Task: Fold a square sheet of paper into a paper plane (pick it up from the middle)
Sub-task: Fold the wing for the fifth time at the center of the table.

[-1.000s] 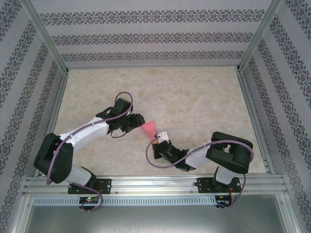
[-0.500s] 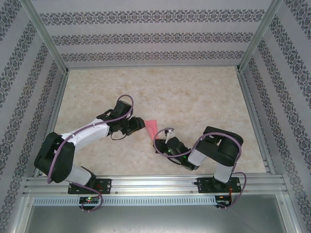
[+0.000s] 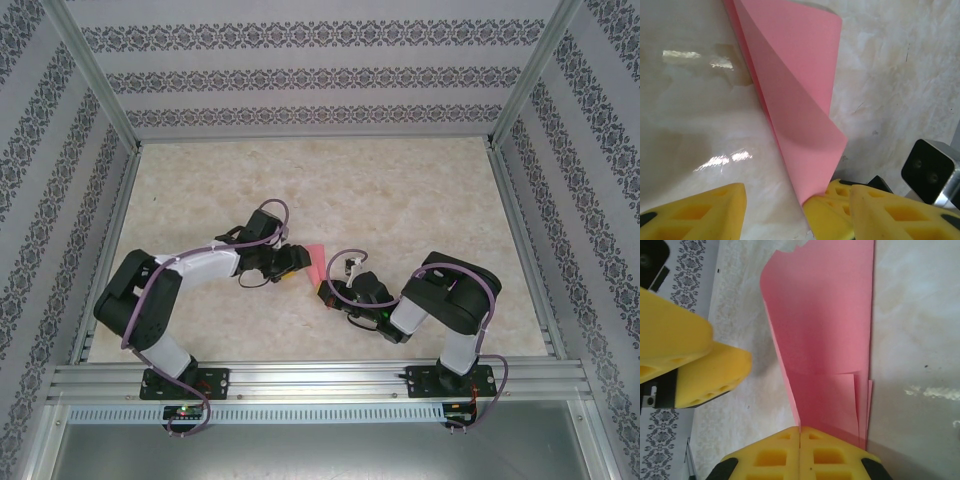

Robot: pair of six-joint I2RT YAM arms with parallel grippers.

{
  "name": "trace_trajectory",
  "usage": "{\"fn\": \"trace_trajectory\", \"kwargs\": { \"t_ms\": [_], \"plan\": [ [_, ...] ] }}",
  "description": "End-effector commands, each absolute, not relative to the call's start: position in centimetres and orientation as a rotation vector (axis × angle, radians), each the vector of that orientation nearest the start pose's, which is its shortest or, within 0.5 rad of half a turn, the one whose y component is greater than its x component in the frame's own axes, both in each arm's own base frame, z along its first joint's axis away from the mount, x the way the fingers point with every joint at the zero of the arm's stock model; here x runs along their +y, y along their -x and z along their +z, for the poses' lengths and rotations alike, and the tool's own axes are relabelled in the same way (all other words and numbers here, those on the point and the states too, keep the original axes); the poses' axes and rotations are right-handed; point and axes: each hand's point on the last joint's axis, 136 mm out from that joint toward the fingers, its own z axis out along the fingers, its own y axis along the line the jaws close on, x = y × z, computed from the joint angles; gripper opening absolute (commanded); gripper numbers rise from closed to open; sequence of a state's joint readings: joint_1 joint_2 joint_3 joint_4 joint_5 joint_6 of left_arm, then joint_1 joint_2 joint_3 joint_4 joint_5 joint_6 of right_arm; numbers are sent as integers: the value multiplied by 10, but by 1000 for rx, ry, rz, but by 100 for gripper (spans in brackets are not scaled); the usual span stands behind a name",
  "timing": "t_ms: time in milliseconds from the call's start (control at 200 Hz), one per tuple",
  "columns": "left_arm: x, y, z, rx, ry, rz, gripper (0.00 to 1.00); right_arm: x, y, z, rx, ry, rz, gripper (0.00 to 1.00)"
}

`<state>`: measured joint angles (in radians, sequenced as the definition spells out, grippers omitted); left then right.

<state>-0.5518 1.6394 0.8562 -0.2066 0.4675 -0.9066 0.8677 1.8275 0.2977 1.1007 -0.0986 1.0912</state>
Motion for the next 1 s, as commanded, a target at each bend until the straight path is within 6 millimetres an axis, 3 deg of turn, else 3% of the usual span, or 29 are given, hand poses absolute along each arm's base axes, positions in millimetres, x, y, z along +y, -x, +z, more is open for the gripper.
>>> {"fn": "trace_trajectory", "kwargs": {
  "t_ms": [0,145,285,355,575,774,994],
  "plan": [
    [-285,-293,73,2752,237,-1140,59,301,-228,22,2285,-159,1289,4],
    [-276,-295,62,2793,295,-1033,64,305,-228,23,2289,-87,1229,7],
    [-278,-299,55,2804,357,-1040,67,305,-222,17,2324,8,1116,10],
    [-279,-299,52,2819,382,-1036,68,317,-226,27,2301,62,1103,13],
    [-264,-294,41,2877,447,-905,68,315,-227,32,2270,154,961,18],
    [-265,-296,38,2895,452,-894,61,317,-220,45,2211,339,765,28],
    [-265,-298,43,2891,439,-881,42,302,-219,55,2136,508,473,37]
  ]
}}
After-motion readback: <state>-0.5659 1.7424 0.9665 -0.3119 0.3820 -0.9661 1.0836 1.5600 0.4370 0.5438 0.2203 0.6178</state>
